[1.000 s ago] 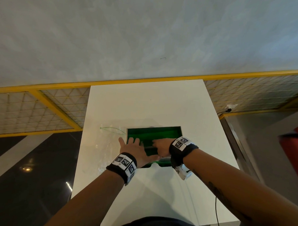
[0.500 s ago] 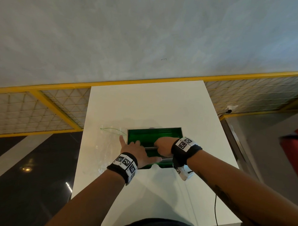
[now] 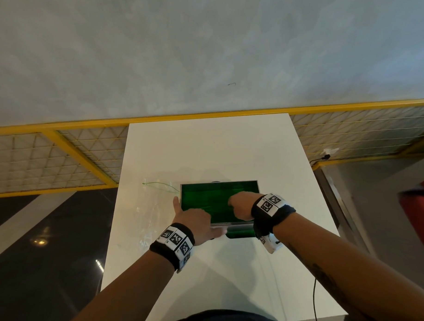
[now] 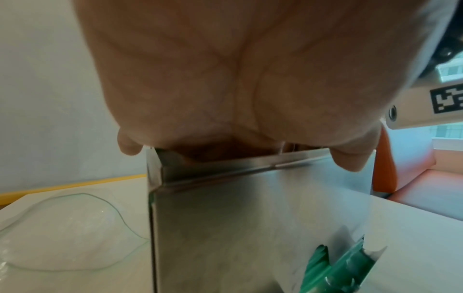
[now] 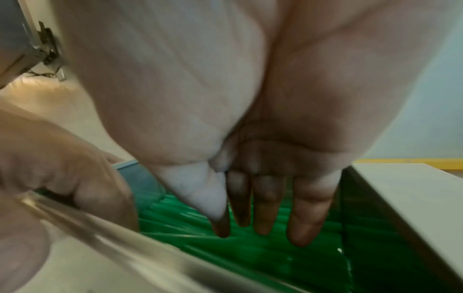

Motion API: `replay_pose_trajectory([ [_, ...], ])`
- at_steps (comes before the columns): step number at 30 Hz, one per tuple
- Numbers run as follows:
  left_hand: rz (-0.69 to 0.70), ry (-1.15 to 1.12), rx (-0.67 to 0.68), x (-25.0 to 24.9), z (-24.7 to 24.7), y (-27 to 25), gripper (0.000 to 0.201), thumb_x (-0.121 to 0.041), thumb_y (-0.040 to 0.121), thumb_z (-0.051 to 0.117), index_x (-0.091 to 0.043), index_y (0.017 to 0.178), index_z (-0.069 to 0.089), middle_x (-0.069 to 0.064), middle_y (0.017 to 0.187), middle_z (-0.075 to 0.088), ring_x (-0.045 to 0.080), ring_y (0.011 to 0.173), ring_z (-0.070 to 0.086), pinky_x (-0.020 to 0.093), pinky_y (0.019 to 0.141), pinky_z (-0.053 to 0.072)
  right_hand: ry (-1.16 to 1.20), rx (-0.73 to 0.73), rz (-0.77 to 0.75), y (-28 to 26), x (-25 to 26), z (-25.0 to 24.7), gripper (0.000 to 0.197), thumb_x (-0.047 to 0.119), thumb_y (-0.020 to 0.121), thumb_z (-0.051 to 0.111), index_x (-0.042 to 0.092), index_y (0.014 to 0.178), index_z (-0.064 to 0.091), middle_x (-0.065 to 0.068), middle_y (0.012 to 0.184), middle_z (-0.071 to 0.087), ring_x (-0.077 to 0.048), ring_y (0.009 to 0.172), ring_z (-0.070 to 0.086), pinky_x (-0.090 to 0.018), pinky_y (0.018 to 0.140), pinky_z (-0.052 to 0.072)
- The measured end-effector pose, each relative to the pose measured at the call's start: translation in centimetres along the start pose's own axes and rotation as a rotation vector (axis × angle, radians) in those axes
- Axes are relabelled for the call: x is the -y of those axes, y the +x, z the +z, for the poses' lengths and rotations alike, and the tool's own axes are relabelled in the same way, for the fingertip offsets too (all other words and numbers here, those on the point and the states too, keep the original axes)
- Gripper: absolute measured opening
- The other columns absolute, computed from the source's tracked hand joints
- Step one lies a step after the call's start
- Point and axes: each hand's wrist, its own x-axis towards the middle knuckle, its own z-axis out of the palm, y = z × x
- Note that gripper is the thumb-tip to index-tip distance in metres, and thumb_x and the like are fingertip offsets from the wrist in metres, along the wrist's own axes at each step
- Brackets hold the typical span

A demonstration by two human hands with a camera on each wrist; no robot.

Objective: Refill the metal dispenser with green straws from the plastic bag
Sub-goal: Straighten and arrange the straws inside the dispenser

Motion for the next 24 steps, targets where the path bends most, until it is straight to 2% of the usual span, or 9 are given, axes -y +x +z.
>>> replay_pose_trajectory([
  [3,0.015,-0.036,-0.014,0.1,0.1,-0.5,0.080,-0.091,0.080,0.024,-0.029,0.099,0.070,-0.007,0.099,0.072,0.022,0.112,0.062,0.075,0.109,-0.019,-0.022,0.043,-0.053,-0.4,0.3,0.4,0.039,0.009,0.096,0.044,0.009,0.129,0.066,-0.013,0.127,0.067,-0.034,0.116,0.063,-0.044,0.101,0.052],
  [7,0.025,-0.052,0.025,0.4,0.0,-0.8,0.069,-0.087,0.082,0.036,-0.025,0.090,0.065,-0.005,0.095,0.071,0.024,0.108,0.063,0.076,0.114,-0.009,-0.081,0.095,-0.055,-0.3,0.3,1.4,0.036,0.014,0.098,0.043,0.007,0.123,0.068,-0.014,0.126,0.069,-0.032,0.112,0.064,-0.043,0.100,0.052],
  [12,0.003,-0.065,0.052,0.8,-0.6,-0.3,0.087,-0.098,0.075,0.025,-0.025,0.098,0.067,-0.005,0.095,0.070,0.022,0.104,0.063,0.076,0.113,-0.005,0.038,0.092,-0.053,-0.7,0.3,1.4,0.038,0.013,0.104,0.038,0.002,0.127,0.066,-0.016,0.134,0.065,-0.033,0.119,0.061,-0.039,0.104,0.047],
  [15,-0.004,-0.103,0.003,0.9,-1.5,0.1,0.092,-0.100,0.073,0.023,-0.029,0.111,0.068,-0.006,0.099,0.069,0.022,0.106,0.063,0.075,0.115,0.000,0.031,0.093,-0.044,-0.9,0.3,1.4,0.038,0.014,0.105,0.037,-0.001,0.124,0.066,-0.018,0.128,0.066,-0.034,0.114,0.063,-0.038,0.098,0.048],
  [18,-0.020,-0.100,-0.002,1.2,-2.3,0.5,0.095,-0.099,0.075,0.025,-0.029,0.126,0.065,-0.005,0.116,0.067,0.024,0.118,0.060,0.074,0.115,0.002,0.025,0.092,-0.046,-0.7,0.4,1.3,0.036,0.017,0.103,0.038,0.002,0.118,0.068,-0.018,0.120,0.069,-0.033,0.103,0.065,-0.039,0.090,0.051],
  [19,-0.019,-0.098,-0.008,1.2,-2.4,0.6,0.095,-0.099,0.074,0.025,-0.030,0.125,0.066,-0.005,0.119,0.066,0.024,0.120,0.060,0.074,0.115,0.004,0.033,0.095,-0.042,-0.6,0.3,1.3,0.035,0.017,0.102,0.039,0.004,0.116,0.068,-0.018,0.117,0.070,-0.032,0.098,0.064,-0.038,0.087,0.050],
  [21,-0.011,-0.106,-0.033,1.1,-2.4,0.6,0.090,-0.099,0.074,0.026,-0.030,0.113,0.070,-0.007,0.109,0.068,0.021,0.111,0.062,0.072,0.114,0.007,0.049,0.088,-0.033,-0.6,0.3,1.3,0.033,0.017,0.100,0.040,0.005,0.113,0.068,-0.017,0.113,0.070,-0.028,0.089,0.060,-0.035,0.078,0.047],
  [22,-0.011,-0.113,-0.036,1.0,-2.3,0.7,0.089,-0.099,0.073,0.026,-0.030,0.107,0.070,-0.008,0.103,0.069,0.020,0.105,0.063,0.071,0.114,0.008,0.051,0.078,-0.032,-0.6,0.3,1.3,0.033,0.017,0.100,0.040,0.005,0.112,0.068,-0.016,0.111,0.070,-0.027,0.087,0.058,-0.034,0.076,0.045],
  [24,-0.016,-0.107,-0.018,0.9,-2.0,0.8,0.095,-0.101,0.069,0.022,-0.028,0.106,0.071,-0.007,0.101,0.071,0.019,0.102,0.064,0.071,0.114,0.008,0.057,0.062,-0.027,-0.7,0.5,1.2,0.032,0.016,0.099,0.040,0.005,0.110,0.068,-0.015,0.106,0.069,-0.026,0.085,0.057,-0.034,0.075,0.043],
])
